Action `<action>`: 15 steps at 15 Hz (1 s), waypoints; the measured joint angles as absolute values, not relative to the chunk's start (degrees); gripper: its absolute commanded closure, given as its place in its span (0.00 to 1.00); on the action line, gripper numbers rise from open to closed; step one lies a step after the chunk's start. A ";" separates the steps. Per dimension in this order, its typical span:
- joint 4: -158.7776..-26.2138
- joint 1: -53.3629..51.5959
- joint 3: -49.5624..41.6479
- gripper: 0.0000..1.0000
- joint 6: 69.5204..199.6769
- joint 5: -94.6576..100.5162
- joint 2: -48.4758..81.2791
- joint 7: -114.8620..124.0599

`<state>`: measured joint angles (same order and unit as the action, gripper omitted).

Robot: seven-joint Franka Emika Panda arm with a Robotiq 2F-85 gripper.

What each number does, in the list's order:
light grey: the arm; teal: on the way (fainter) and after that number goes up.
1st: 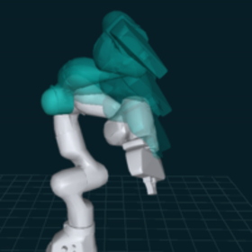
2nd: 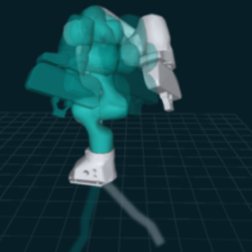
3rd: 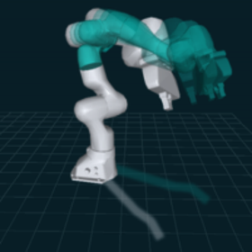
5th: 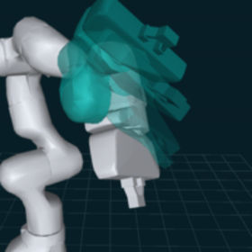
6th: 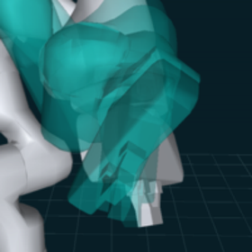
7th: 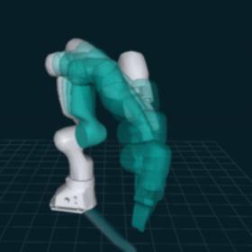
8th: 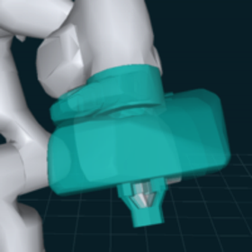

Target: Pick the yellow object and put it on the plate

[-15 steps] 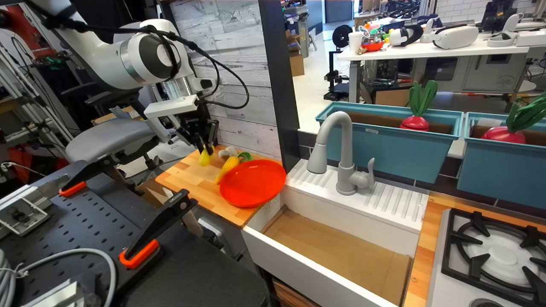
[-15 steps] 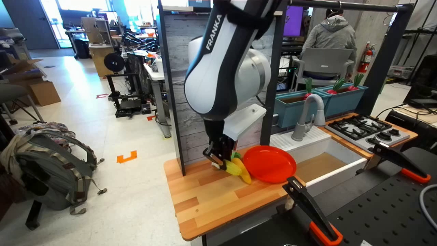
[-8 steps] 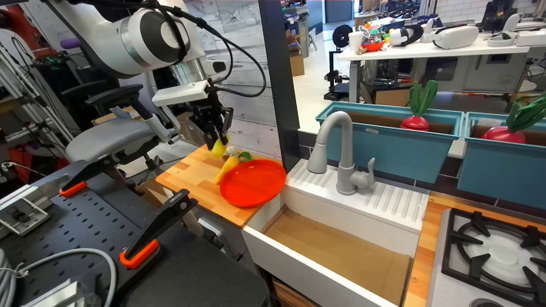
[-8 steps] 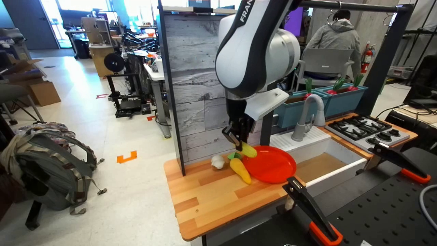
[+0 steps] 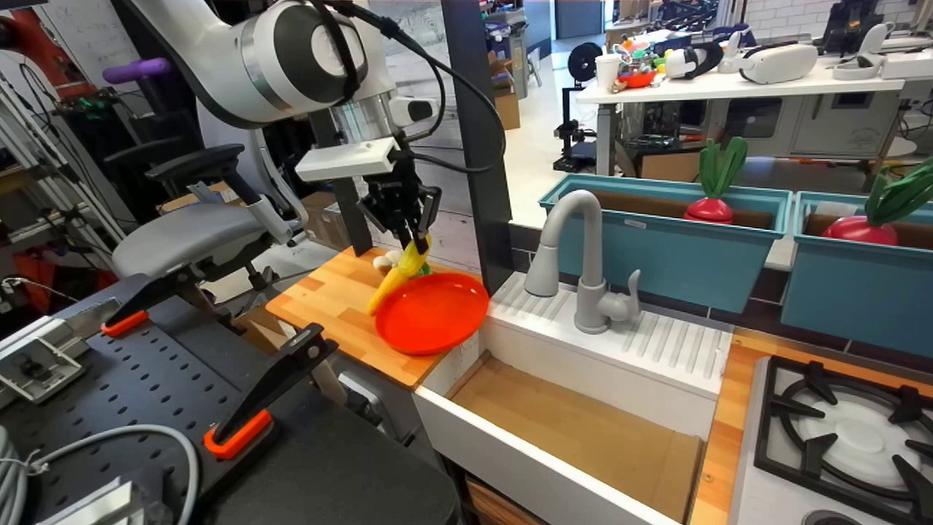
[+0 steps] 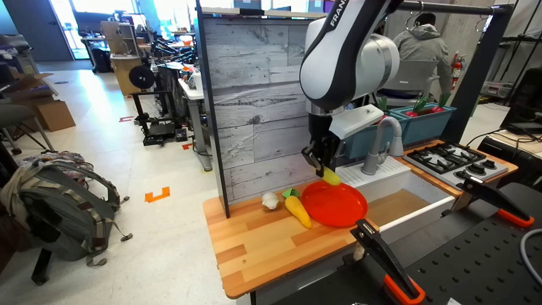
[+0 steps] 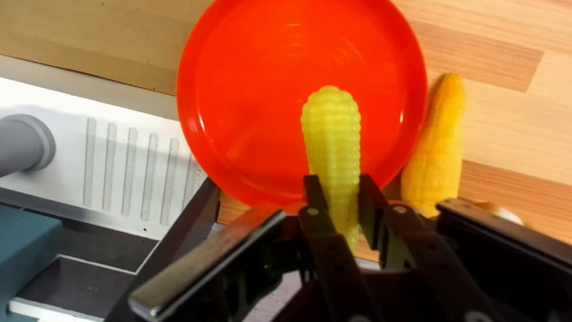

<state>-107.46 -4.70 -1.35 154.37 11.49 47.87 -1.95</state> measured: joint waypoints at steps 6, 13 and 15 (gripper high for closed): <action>-105.78 -2.28 -1.32 0.94 154.12 9.19 50.71 -1.99; -102.02 -2.12 -1.24 0.51 153.95 7.24 56.45 -1.95; -100.93 -2.19 -1.20 0.37 153.57 7.19 57.64 -1.86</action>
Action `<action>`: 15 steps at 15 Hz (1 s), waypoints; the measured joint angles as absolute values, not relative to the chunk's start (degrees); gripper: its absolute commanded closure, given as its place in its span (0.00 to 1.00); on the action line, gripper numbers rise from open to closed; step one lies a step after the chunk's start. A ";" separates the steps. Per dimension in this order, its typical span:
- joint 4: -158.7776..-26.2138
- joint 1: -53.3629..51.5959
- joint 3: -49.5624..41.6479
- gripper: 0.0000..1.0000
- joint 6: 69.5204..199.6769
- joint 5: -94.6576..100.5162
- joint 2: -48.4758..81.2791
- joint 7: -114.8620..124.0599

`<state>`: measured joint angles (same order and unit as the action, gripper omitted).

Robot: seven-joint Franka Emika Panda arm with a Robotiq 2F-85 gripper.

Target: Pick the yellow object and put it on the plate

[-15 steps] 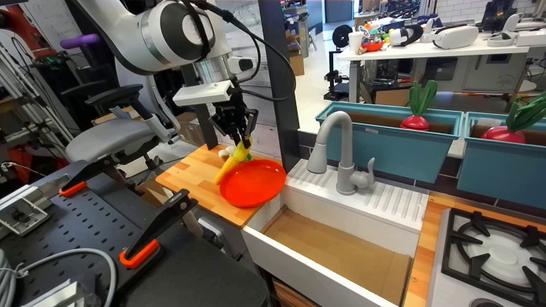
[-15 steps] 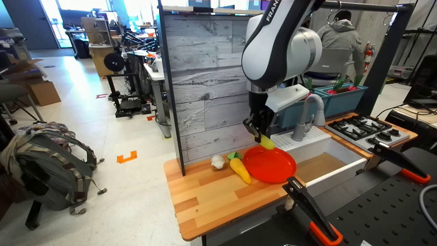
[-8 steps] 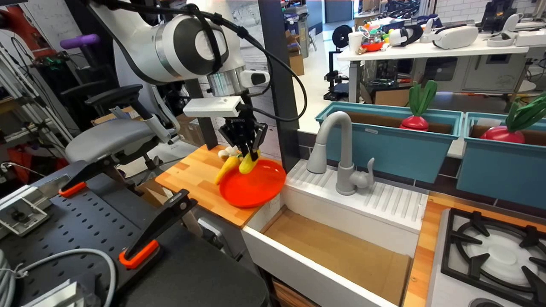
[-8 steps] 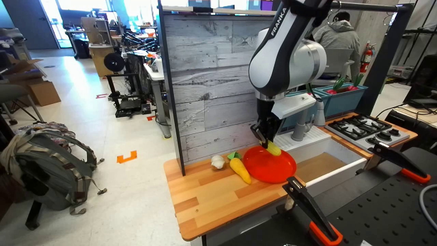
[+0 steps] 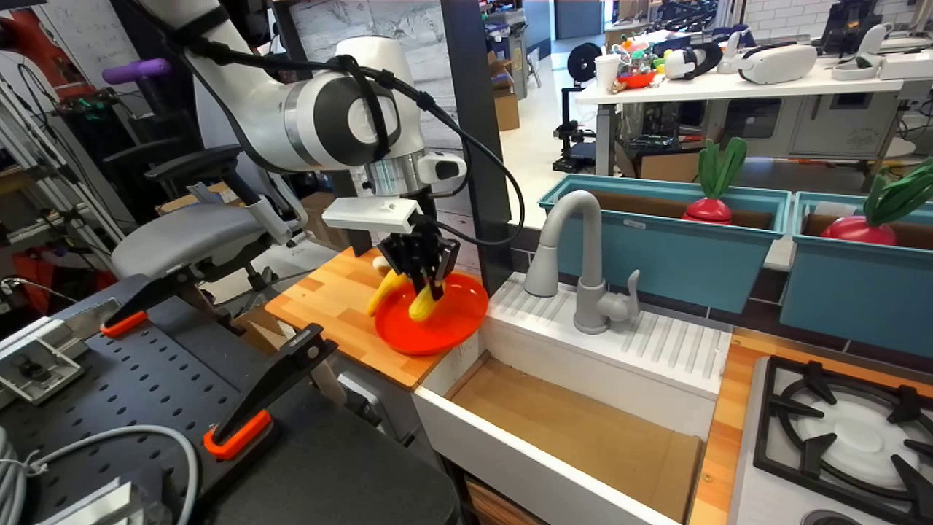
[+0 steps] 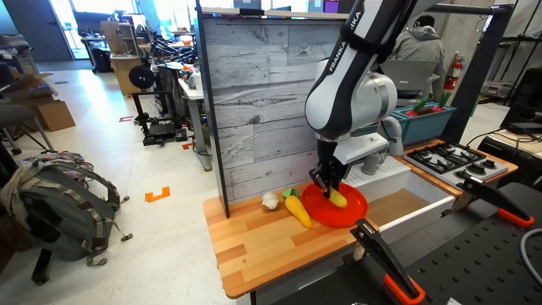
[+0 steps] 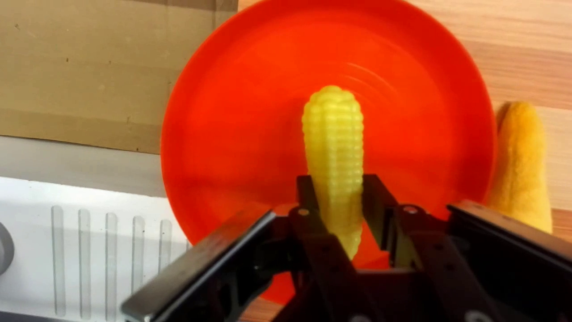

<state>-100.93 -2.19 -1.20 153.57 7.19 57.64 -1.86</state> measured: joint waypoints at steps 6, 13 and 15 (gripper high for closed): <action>-98.26 -2.54 -0.92 0.00 150.18 7.18 59.19 -1.82; -98.65 -2.82 -0.66 0.00 150.85 7.18 57.52 -1.61; -100.94 -3.08 -0.66 0.00 153.29 7.19 55.34 -1.49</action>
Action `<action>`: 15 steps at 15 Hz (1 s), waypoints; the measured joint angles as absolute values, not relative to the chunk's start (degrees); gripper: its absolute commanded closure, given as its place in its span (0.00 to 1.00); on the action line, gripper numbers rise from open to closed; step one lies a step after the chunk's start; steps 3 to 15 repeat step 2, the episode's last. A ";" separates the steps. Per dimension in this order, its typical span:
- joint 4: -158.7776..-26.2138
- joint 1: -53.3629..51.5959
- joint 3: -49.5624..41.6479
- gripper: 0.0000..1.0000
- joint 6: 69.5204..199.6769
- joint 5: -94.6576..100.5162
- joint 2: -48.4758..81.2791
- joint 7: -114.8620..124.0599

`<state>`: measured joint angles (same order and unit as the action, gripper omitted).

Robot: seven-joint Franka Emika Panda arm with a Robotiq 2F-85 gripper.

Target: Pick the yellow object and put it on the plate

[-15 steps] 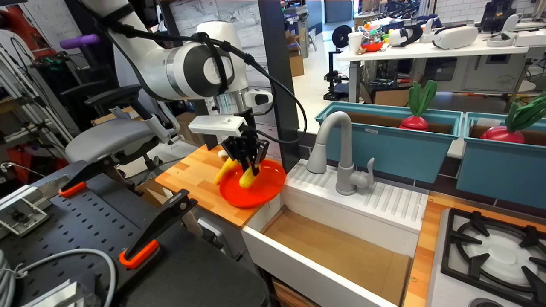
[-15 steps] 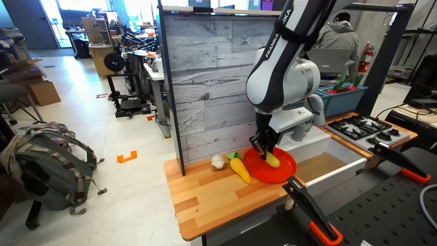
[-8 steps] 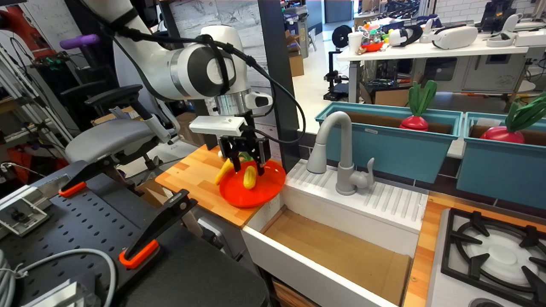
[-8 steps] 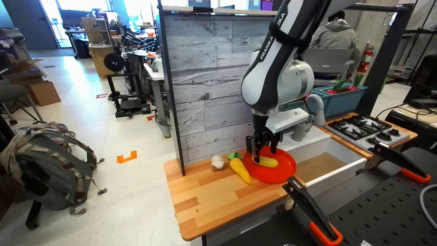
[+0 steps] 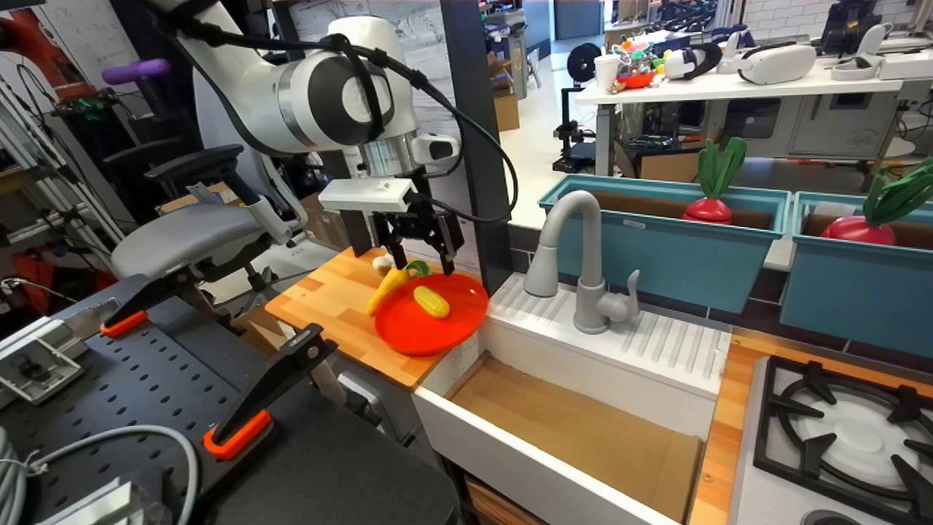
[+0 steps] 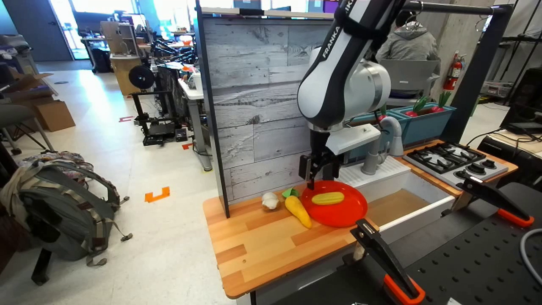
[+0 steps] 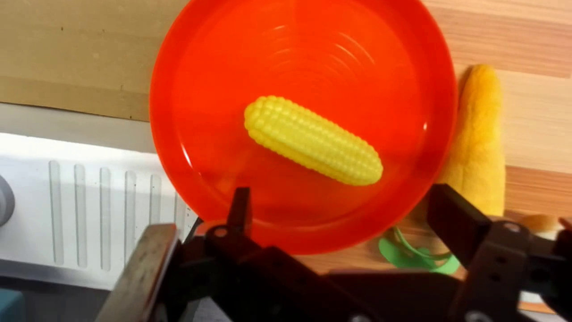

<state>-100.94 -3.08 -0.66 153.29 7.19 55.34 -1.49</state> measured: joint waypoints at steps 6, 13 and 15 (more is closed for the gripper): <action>-104.11 -3.60 -0.68 0.00 155.66 7.23 52.66 -0.99; -104.11 -3.60 -0.68 0.00 155.66 7.23 52.66 -0.99; -104.11 -3.60 -0.68 0.00 155.66 7.23 52.66 -0.99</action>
